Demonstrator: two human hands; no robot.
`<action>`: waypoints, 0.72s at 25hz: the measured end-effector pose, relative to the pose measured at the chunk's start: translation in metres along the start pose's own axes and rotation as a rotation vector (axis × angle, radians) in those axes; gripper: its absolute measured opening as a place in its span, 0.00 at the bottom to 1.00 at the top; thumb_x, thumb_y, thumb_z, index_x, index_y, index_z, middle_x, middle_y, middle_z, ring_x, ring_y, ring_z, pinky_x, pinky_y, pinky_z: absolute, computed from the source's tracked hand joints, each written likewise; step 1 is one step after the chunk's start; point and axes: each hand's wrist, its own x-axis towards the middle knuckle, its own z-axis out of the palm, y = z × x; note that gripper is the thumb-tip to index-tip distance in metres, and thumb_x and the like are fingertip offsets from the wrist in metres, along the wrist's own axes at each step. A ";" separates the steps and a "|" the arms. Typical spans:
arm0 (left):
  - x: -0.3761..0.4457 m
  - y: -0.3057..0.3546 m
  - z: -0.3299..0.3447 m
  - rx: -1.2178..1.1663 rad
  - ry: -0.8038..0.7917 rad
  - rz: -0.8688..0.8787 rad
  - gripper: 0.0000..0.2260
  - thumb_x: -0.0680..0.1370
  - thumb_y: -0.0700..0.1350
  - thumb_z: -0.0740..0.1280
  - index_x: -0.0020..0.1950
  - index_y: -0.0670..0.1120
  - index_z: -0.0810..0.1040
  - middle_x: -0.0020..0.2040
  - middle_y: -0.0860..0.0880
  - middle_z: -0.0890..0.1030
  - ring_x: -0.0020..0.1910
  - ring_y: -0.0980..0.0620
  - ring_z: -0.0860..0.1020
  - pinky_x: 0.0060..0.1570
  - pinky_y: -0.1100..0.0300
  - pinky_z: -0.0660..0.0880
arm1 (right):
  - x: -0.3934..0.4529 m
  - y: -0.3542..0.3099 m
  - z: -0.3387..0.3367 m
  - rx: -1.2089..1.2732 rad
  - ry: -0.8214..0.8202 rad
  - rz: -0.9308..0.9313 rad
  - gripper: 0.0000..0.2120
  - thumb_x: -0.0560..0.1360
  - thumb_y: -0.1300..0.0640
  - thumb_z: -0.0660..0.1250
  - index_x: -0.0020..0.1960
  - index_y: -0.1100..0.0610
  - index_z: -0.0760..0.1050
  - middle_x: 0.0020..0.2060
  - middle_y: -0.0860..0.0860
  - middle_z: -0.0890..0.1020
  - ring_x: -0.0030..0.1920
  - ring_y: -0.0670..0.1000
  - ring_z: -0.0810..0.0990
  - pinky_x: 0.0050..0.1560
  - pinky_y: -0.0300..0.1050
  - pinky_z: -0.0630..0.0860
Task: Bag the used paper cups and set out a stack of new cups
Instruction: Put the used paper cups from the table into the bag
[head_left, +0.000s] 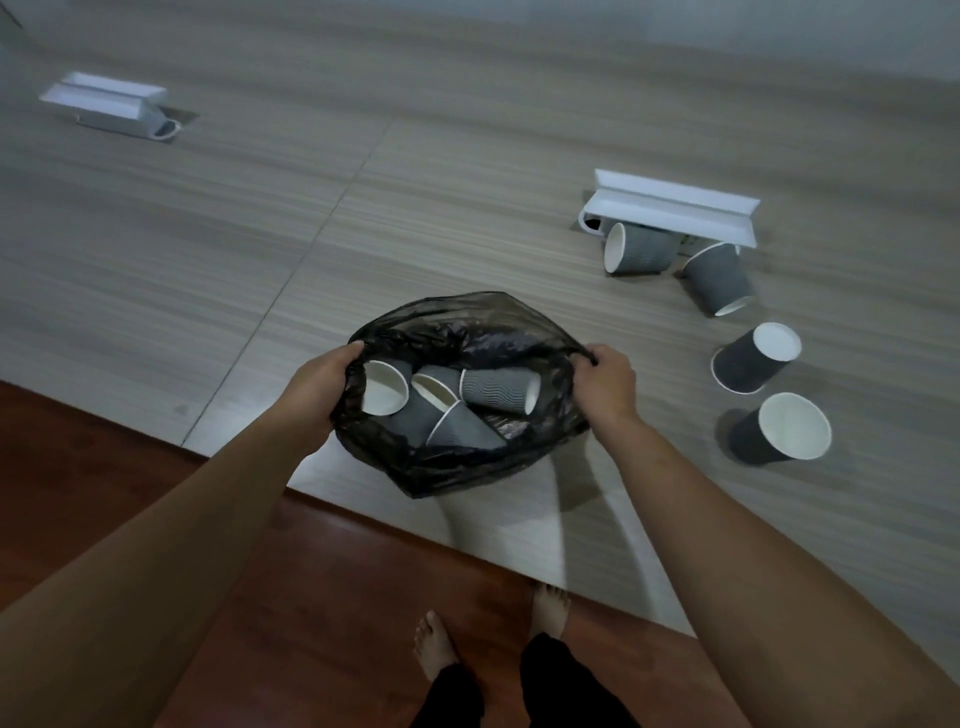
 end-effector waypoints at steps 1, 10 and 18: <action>-0.001 0.001 0.009 -0.019 -0.001 0.004 0.09 0.80 0.50 0.67 0.48 0.46 0.81 0.36 0.50 0.83 0.37 0.51 0.80 0.39 0.57 0.76 | 0.005 -0.002 -0.013 0.056 0.036 -0.016 0.10 0.78 0.59 0.63 0.50 0.61 0.82 0.47 0.58 0.84 0.51 0.59 0.81 0.43 0.39 0.66; -0.010 0.016 0.105 -0.095 -0.089 0.002 0.08 0.80 0.50 0.66 0.50 0.46 0.81 0.43 0.47 0.85 0.40 0.49 0.83 0.39 0.56 0.77 | 0.052 0.011 -0.086 0.071 0.251 -0.129 0.10 0.78 0.61 0.61 0.49 0.63 0.80 0.47 0.60 0.84 0.50 0.59 0.80 0.42 0.39 0.61; 0.007 0.010 0.120 -0.219 -0.049 0.018 0.12 0.81 0.51 0.64 0.56 0.46 0.82 0.51 0.46 0.86 0.50 0.47 0.84 0.46 0.54 0.79 | 0.082 0.003 -0.088 -0.356 0.176 -0.140 0.20 0.75 0.46 0.55 0.53 0.55 0.81 0.54 0.59 0.81 0.55 0.62 0.78 0.53 0.52 0.74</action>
